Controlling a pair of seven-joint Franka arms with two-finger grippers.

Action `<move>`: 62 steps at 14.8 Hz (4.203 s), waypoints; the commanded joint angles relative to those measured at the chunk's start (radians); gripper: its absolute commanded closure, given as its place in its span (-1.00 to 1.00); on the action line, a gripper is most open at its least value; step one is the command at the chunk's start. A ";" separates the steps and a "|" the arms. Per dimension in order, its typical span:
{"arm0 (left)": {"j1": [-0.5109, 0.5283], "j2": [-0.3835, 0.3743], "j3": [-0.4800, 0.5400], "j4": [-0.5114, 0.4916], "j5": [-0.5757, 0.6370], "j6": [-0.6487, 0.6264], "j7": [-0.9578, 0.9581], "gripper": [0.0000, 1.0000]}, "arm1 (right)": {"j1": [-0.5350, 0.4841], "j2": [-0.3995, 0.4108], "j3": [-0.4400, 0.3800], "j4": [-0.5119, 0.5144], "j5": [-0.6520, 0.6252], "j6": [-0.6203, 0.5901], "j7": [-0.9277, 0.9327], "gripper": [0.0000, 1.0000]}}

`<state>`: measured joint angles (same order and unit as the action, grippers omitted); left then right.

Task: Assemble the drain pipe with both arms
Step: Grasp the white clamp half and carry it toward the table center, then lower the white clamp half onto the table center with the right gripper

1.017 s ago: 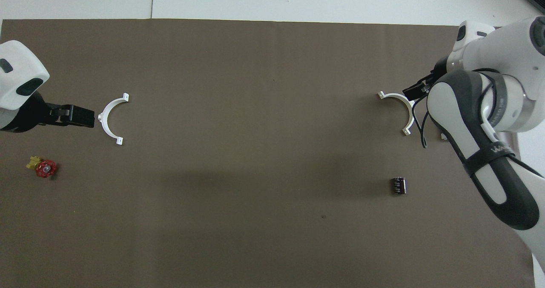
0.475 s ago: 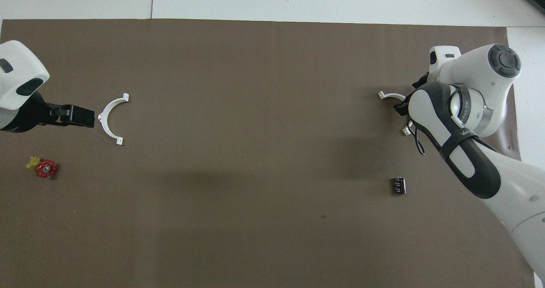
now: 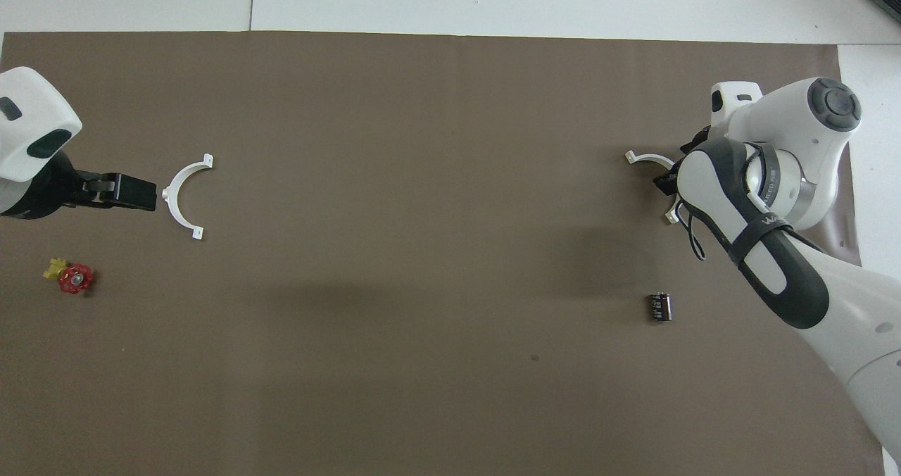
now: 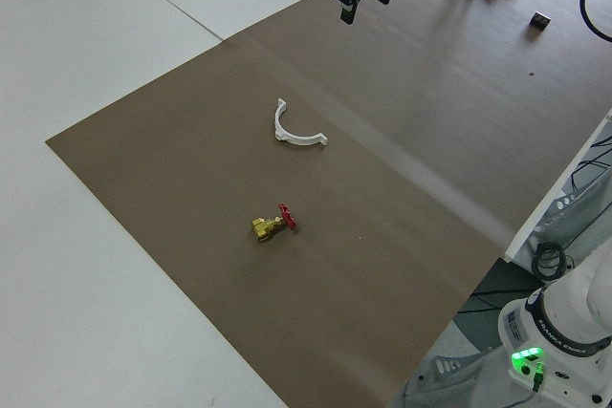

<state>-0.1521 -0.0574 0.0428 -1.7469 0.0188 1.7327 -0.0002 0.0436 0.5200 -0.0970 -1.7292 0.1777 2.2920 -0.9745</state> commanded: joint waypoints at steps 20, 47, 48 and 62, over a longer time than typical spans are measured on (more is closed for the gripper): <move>0.008 -0.010 -0.003 -0.017 -0.017 0.018 0.016 -1.00 | 0.390 -0.054 0.011 0.128 -0.106 -0.206 1.130 1.00; 0.008 -0.010 -0.003 -0.019 -0.017 0.019 0.014 -1.00 | 0.628 0.040 0.011 0.074 -0.198 -0.016 1.321 1.00; 0.008 -0.010 -0.003 -0.019 -0.017 0.019 0.014 -1.00 | 0.630 0.038 0.011 0.071 -0.201 -0.014 1.321 1.00; 0.006 -0.012 -0.003 -0.022 -0.017 0.025 0.013 -1.00 | 0.634 0.032 0.011 0.034 -0.227 0.034 1.301 -1.00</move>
<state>-0.1520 -0.0573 0.0416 -1.7480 0.0187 1.7356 0.0002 0.6829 0.5557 -0.0925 -1.6739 -0.0266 2.3000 0.3234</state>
